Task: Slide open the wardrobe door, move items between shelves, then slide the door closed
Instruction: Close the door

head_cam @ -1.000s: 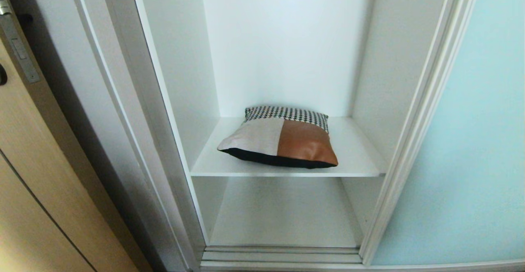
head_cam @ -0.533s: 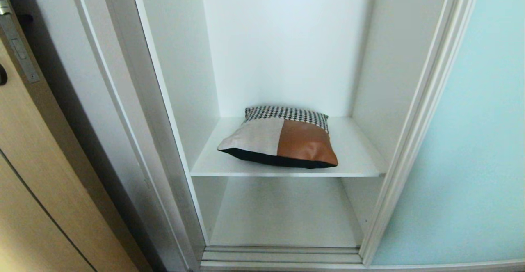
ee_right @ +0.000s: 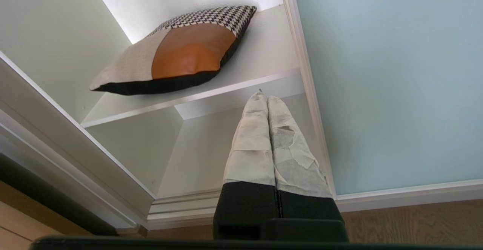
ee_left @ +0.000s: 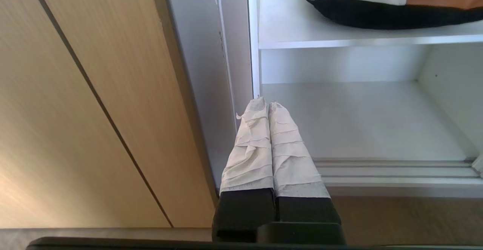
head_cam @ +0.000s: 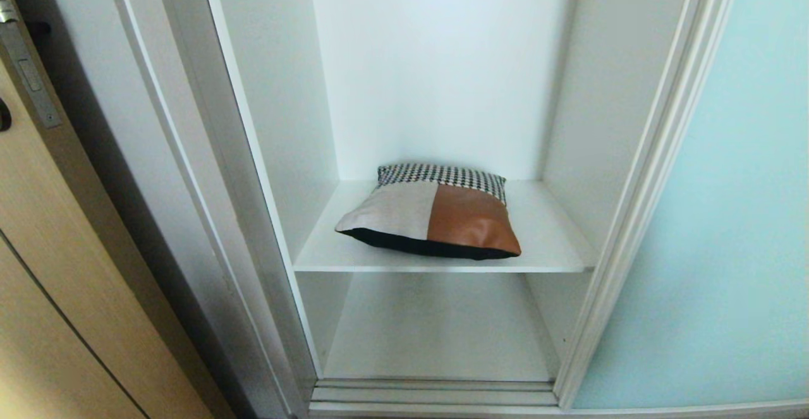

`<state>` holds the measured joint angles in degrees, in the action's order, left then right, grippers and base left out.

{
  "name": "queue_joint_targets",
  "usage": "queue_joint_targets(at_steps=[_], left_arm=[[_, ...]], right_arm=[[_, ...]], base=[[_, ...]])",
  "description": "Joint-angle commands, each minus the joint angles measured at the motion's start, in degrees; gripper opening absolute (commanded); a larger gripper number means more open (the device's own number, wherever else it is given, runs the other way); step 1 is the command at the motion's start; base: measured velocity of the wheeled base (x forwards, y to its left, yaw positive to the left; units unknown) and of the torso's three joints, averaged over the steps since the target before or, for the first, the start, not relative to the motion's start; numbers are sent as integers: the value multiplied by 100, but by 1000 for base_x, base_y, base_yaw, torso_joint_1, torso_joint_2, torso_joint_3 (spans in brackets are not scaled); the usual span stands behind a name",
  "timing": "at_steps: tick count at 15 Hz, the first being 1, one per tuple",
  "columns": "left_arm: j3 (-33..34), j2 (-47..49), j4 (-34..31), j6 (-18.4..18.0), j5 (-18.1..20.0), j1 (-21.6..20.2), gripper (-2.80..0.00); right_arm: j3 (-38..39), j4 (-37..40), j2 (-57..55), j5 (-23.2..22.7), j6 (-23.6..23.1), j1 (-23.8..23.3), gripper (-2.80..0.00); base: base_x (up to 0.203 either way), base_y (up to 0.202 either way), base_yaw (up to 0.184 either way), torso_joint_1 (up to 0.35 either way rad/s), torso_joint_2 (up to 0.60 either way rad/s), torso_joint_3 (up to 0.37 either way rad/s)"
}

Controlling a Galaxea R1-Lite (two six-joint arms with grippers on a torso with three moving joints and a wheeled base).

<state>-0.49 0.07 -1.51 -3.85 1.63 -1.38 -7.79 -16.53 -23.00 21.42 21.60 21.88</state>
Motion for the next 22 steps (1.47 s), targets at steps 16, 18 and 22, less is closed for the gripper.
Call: queue_joint_targets(at_steps=[16, 18, 22], left_arm=[[5, 19, -7, 139, -5, -3, -280], [5, 19, -7, 139, -5, -3, -280], [5, 19, -7, 139, -5, -3, -280]], right_arm=[[-2660, 1547, -1733, 161, 191, -1224, -280], [-3080, 1567, -2152, 551, 209, -1335, -280], [-3619, 1754, -2350, 1061, 213, -1366, -280]], base=[[0, 0, 0, 0, 0, 0], [0, 0, 0, 0, 0, 0], [0, 0, 0, 0, 0, 0]])
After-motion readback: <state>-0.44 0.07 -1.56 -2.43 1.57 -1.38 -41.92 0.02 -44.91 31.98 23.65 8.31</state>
